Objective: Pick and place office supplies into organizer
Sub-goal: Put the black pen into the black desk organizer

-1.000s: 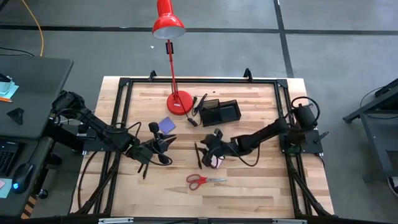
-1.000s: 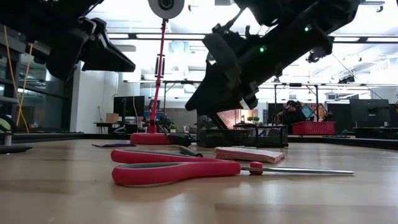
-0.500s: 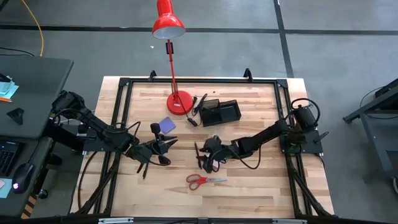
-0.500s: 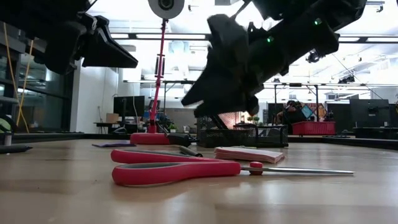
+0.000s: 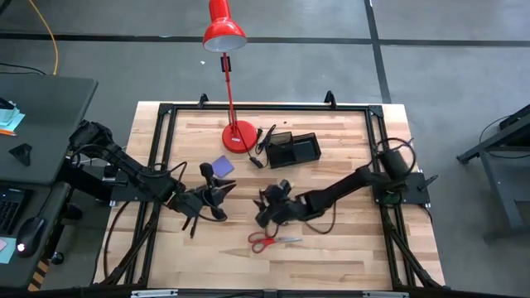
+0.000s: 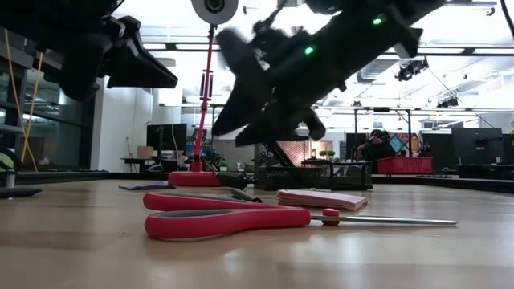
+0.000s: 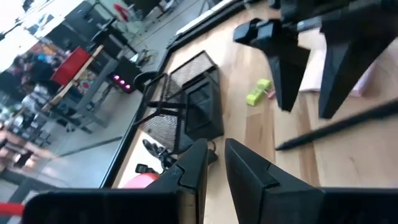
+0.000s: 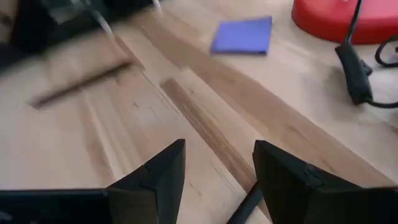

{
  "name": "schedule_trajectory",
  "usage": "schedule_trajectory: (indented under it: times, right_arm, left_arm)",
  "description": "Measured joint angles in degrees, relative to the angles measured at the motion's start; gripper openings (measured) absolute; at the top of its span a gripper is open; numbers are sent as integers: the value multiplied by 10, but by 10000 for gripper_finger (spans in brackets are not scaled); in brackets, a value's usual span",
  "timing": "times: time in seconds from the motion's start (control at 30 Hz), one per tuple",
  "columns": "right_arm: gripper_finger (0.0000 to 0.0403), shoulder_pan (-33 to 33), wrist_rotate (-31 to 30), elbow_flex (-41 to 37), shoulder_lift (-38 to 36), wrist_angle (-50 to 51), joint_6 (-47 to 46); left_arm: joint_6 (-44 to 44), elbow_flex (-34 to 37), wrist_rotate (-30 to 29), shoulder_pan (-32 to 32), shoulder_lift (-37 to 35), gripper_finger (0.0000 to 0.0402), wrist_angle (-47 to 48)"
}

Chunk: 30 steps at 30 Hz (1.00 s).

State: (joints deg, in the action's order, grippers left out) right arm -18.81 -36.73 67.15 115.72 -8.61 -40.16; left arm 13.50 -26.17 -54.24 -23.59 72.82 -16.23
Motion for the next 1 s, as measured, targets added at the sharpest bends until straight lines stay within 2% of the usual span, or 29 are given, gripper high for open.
schedule_trajectory:
  times: [0.27,0.37,0.67,0.8,1.0]
  right_arm:
    - [179,-35,-121,175,106,231,-48]
    - [179,-52,-161,214,132,266,-72]
    - [178,-76,-174,220,173,302,-168]
    - [178,-95,-197,220,176,312,-184]
    - [164,-118,-197,220,176,319,-185]
  left_arm:
    - [2,0,7,0,0,49,17]
    - [0,0,8,0,0,49,30]
    - [-5,0,15,0,0,49,27]
    - [-5,0,33,0,0,49,30]
    - [-4,0,34,0,0,49,32]
